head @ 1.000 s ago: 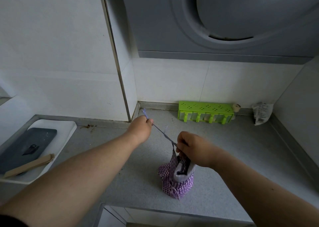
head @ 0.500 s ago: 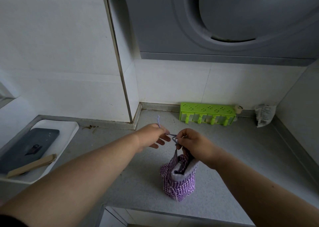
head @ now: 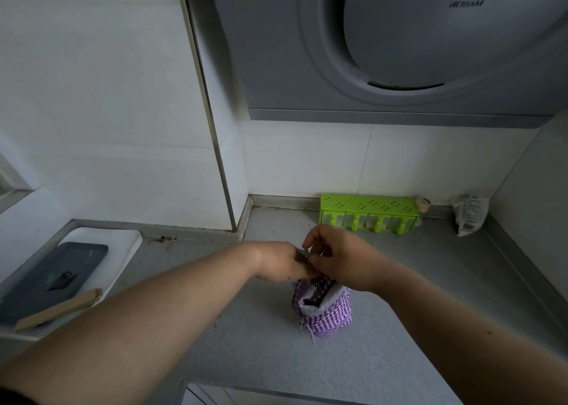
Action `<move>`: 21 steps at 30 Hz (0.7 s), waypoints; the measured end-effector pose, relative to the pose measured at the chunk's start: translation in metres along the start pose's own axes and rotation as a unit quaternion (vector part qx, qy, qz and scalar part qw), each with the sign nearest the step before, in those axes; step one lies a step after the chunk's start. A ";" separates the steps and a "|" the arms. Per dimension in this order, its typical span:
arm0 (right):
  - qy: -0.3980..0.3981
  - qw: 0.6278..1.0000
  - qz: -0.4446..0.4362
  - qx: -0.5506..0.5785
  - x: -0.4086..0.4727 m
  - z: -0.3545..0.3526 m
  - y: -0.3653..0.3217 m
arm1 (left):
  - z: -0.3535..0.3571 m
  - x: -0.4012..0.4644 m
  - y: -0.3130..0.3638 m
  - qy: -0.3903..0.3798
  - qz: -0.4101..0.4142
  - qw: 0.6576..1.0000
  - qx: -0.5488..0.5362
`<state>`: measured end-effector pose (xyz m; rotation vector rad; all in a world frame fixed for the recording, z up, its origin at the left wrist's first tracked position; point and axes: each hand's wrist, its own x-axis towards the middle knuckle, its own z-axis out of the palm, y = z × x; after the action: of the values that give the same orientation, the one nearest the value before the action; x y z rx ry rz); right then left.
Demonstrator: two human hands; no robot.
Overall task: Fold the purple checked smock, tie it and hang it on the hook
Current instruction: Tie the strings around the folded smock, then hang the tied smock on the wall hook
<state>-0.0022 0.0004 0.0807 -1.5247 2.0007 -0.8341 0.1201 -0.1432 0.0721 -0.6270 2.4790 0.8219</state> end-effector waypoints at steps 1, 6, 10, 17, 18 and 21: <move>0.010 1.000 -0.004 0.004 0.001 -0.004 -0.003 | -0.002 -0.001 0.000 0.027 0.020 0.999 -0.039; 0.053 0.998 -0.026 0.014 0.004 -0.028 -0.015 | -0.014 -0.005 0.003 0.132 0.082 0.964 -0.217; 0.050 0.998 -0.038 0.026 0.008 -0.050 -0.026 | -0.027 -0.020 0.020 0.120 0.120 0.922 -0.348; 0.084 0.995 -0.052 -0.005 0.013 -0.096 -0.044 | -0.057 -0.046 0.055 0.198 0.134 0.887 -0.394; 0.088 0.994 -0.058 -0.006 0.013 -0.100 -0.047 | -0.062 -0.049 0.059 0.217 0.133 0.886 -0.387; 0.106 0.992 -0.069 0.015 0.015 -0.119 -0.057 | -0.077 -0.060 0.080 0.268 0.125 0.882 -0.366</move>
<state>-0.0506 -0.0037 0.2038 -1.6295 2.0362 -1.1203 0.1036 -0.1184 0.1949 -0.8799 2.7168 1.9659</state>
